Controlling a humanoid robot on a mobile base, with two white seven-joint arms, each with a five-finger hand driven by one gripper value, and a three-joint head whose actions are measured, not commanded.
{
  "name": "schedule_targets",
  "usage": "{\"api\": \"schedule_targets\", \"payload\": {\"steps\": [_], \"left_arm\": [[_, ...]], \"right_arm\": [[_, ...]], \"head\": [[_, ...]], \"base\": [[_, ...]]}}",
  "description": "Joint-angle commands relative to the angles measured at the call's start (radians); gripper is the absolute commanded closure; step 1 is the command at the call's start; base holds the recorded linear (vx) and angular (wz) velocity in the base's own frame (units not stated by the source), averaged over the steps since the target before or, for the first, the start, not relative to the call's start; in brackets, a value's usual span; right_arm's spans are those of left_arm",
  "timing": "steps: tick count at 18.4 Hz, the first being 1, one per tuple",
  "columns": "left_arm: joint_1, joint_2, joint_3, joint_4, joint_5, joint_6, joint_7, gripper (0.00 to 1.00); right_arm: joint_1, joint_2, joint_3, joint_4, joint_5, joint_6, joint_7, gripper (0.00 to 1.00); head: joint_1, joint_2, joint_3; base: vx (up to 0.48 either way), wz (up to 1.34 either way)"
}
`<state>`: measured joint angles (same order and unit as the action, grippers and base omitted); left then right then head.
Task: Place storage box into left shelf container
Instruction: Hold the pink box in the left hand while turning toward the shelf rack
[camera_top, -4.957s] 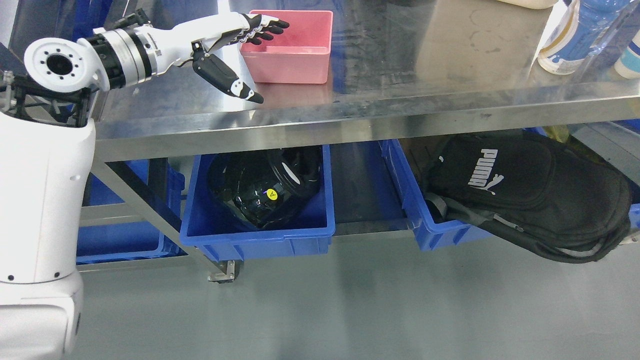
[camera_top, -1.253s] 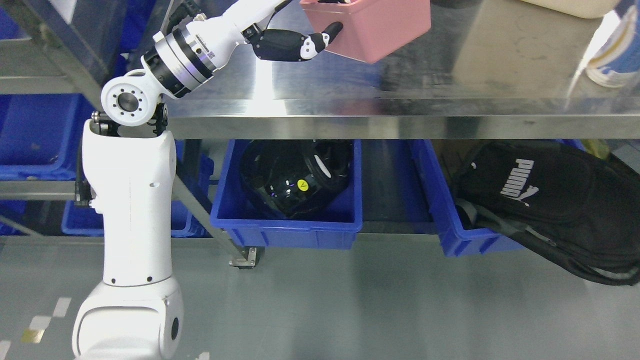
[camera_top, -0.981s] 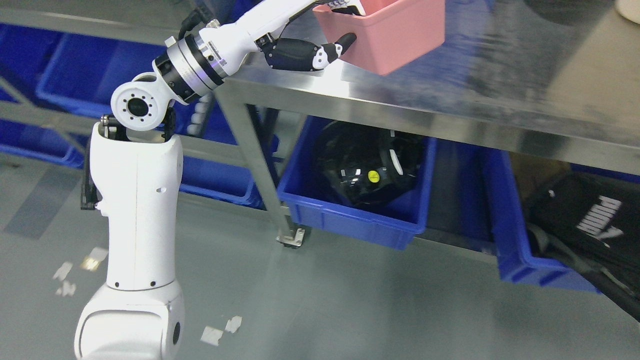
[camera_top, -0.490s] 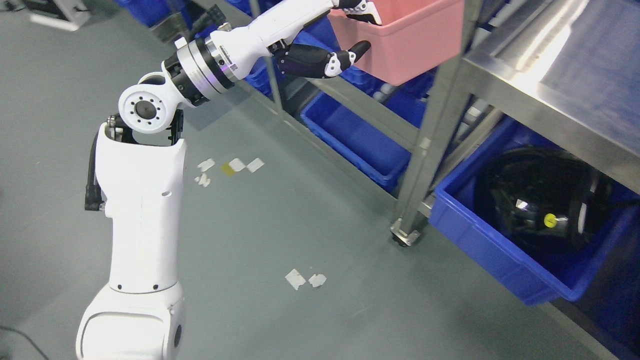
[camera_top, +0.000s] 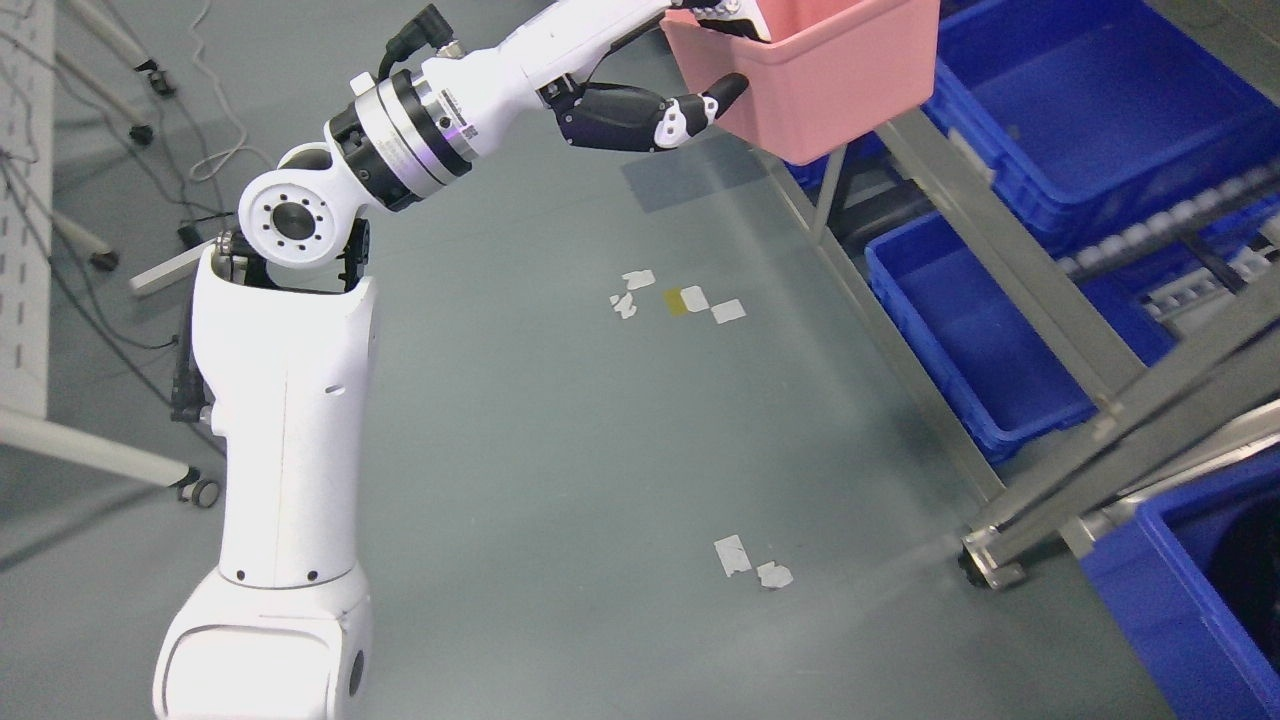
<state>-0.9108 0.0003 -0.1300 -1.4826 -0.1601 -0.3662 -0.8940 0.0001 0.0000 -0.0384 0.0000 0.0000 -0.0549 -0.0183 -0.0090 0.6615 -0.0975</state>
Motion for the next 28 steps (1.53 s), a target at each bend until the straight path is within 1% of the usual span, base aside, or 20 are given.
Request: {"api": "schedule_targets", "payload": {"steps": [1, 7, 12, 19, 26, 28], "left_arm": [[0.001, 0.017, -0.002, -0.008, 0.001, 0.000, 0.001, 0.98], [0.001, 0.017, -0.002, -0.008, -0.001, 0.000, 0.003, 0.98], [0.021, 0.017, 0.027, -0.008, -0.001, 0.000, 0.003, 0.98], [0.047, 0.017, 0.087, -0.008, -0.001, -0.002, 0.001, 0.98], [0.131, 0.017, 0.078, -0.008, -0.001, -0.026, 0.000, 0.98], [0.135, 0.017, 0.078, -0.008, -0.001, -0.026, 0.000, 0.98]], "right_arm": [[-0.018, -0.017, 0.000, -0.017, 0.000, 0.000, 0.000, 0.01], [-0.018, -0.017, 0.000, -0.017, 0.000, 0.000, 0.000, 0.01], [-0.018, -0.017, 0.000, -0.017, 0.000, 0.000, 0.000, 0.01], [-0.018, -0.017, 0.000, -0.017, 0.000, 0.000, 0.000, 0.01], [-0.018, -0.017, 0.000, -0.017, 0.000, 0.000, 0.000, 0.01], [-0.018, -0.017, 0.000, -0.017, 0.000, 0.000, 0.000, 0.01]], "head": [[0.0000, 0.000, 0.000], [0.0000, 0.000, 0.000], [0.0000, 0.000, 0.000], [0.0000, 0.000, 0.000], [0.0000, 0.000, 0.000], [0.0000, 0.000, 0.000]], "base": [[0.061, 0.63], [0.179, 0.71], [0.351, 0.43], [0.432, -0.10], [0.428, -0.20], [0.429, -0.13]]}}
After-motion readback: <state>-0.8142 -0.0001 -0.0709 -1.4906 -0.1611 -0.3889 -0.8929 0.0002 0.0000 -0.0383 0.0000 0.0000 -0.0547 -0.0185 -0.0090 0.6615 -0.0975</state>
